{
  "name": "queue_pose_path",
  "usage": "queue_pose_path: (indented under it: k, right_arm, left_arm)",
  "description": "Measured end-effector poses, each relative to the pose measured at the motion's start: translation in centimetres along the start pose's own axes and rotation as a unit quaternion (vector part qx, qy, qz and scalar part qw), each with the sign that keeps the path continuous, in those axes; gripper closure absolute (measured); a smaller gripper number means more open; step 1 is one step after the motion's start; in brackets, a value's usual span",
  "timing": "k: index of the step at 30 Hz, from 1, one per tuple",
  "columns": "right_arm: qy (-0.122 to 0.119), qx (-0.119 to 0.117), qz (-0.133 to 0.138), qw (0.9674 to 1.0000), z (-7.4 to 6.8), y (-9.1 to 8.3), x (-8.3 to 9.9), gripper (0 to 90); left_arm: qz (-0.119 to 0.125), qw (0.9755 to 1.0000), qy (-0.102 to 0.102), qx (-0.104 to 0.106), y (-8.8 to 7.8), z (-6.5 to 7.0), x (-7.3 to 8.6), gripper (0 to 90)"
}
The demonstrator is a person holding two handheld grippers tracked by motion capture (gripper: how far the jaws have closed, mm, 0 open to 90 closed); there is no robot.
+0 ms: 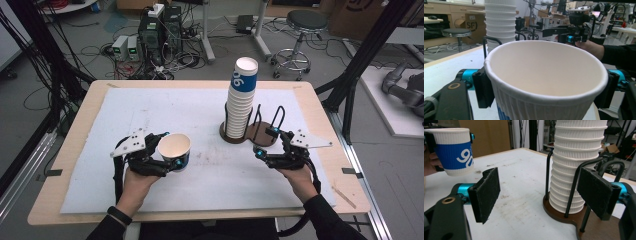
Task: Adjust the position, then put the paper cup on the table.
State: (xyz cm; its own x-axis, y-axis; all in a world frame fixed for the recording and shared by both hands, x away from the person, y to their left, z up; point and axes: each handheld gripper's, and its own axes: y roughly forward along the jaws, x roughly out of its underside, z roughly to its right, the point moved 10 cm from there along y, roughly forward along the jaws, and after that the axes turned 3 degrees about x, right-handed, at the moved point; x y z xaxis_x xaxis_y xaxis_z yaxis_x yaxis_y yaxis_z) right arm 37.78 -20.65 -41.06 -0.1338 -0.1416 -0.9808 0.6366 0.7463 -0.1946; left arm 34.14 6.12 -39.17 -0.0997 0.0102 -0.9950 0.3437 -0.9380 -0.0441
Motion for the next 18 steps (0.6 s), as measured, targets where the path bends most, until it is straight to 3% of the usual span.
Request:
queue_pose_path:
  k: [18]
  right_arm:
    - [0.000,0.028,0.000,0.9996,0.76,-0.51,-0.03,19.5]
  left_arm:
    - [-0.005,0.9998,0.010,0.016,0.78,0.63,-0.12,21.8]
